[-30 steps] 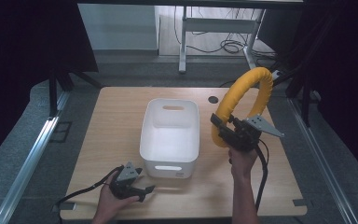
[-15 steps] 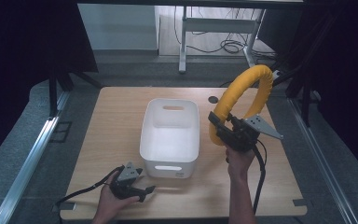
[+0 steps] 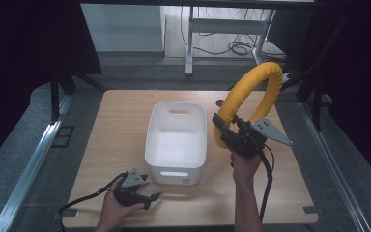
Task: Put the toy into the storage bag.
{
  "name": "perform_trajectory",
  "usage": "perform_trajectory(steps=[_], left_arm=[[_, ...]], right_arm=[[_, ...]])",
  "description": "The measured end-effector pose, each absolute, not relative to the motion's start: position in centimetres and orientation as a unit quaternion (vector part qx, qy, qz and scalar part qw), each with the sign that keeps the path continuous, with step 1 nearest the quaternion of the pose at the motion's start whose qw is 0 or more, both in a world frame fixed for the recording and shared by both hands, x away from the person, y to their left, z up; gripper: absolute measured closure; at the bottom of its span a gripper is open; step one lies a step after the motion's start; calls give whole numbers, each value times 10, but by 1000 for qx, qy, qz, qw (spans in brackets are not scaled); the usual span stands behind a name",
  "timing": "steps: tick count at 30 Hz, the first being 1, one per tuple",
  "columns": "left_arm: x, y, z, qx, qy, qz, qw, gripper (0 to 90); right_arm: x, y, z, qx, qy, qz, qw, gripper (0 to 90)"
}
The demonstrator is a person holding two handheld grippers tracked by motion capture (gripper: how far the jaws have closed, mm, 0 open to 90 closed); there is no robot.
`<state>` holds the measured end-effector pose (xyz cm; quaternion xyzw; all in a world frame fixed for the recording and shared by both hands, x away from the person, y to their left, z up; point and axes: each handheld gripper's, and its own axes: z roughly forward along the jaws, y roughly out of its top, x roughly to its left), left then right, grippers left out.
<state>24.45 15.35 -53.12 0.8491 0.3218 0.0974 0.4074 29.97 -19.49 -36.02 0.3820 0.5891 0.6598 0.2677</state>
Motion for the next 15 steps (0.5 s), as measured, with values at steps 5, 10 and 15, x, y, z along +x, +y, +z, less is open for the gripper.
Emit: perform_trajectory(steps=[5,10,15], left_arm=[[244,153,-531,849,322,97,408,173],[244,154,-530,847,321,98,412,171],[244,154,-530,848,320,96,411,169]], right_arm=[[295,-189,-353,372,589,662,276,492],[294,-181,-348,367,590,664,276,491],[293,-173,-343,360,593,662,283,491]])
